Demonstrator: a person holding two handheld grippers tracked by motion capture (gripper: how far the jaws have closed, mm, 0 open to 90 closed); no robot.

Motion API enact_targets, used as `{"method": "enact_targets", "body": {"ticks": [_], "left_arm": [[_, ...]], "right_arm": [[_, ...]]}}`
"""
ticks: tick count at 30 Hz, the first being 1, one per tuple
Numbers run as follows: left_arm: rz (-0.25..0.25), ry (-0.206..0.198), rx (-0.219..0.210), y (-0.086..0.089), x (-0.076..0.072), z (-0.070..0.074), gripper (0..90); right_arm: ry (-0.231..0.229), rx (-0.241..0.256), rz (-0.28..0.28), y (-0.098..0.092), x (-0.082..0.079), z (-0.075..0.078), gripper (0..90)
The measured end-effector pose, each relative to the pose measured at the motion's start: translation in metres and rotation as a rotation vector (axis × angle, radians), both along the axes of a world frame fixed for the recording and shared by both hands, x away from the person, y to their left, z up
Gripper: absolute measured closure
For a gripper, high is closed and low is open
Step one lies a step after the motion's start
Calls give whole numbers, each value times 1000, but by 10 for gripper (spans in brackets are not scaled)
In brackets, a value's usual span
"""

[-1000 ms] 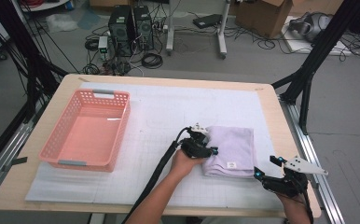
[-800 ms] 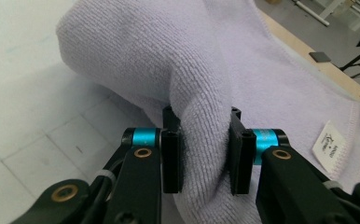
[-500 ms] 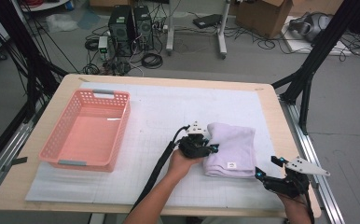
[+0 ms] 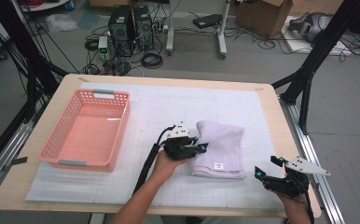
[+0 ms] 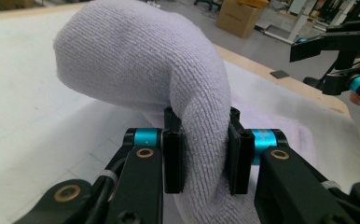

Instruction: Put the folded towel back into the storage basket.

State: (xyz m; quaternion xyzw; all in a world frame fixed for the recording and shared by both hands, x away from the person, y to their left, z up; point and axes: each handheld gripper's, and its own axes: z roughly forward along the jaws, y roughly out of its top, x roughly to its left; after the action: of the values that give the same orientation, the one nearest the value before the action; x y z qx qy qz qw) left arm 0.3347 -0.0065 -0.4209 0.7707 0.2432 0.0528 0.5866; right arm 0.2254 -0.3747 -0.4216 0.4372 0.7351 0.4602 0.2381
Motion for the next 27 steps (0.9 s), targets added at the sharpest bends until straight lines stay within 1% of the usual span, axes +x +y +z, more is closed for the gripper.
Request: {"method": "enact_targets", "body": {"ticks": [1, 2, 3, 4, 6, 8, 10, 13, 16, 18, 20, 21, 25, 27], "left_arm": [[0, 0, 0, 0, 0, 0, 728], [1, -21, -6, 7, -2, 5, 729], [-4, -32, -6, 10, -2, 7, 728], [-9, -39, -10, 13, -3, 9, 728], [-17, -65, -4, 20, -5, 13, 729], [-19, -72, -4, 23, -5, 14, 729], [-21, -93, -8, 32, -7, 20, 730], [-21, -107, -11, 37, -8, 23, 730], [-13, -136, -27, 46, -10, 31, 731], [-16, -150, -27, 50, -10, 35, 732], [-17, -155, -31, 52, -11, 37, 732], [-17, -166, -40, 56, -12, 42, 733], [-15, -190, -51, 65, -14, 52, 733], [-15, -201, -50, 69, -16, 56, 733]], "right_arm": [[5, 2, -2, 1, 0, 1, 186], [3, 1, 0, 1, 0, 0, 186], [1, 1, 0, 1, 1, -1, 186], [8, 1, -1, 1, 1, -1, 186], [14, 0, 0, 2, 2, -3, 186], [12, -4, 3, 2, 2, -3, 186], [11, -3, 5, 3, 3, -3, 186], [13, -7, 4, 4, 3, -3, 186], [8, 0, 4, 6, 3, -3, 186], [8, -9, 7, 6, 3, -2, 186], [5, -7, 11, 7, 3, -2, 186], [6, -7, 11, 7, 3, -2, 186], [6, -8, 9, 7, 3, -2, 186], [5, -7, 6, 7, 4, -2, 186]]}}
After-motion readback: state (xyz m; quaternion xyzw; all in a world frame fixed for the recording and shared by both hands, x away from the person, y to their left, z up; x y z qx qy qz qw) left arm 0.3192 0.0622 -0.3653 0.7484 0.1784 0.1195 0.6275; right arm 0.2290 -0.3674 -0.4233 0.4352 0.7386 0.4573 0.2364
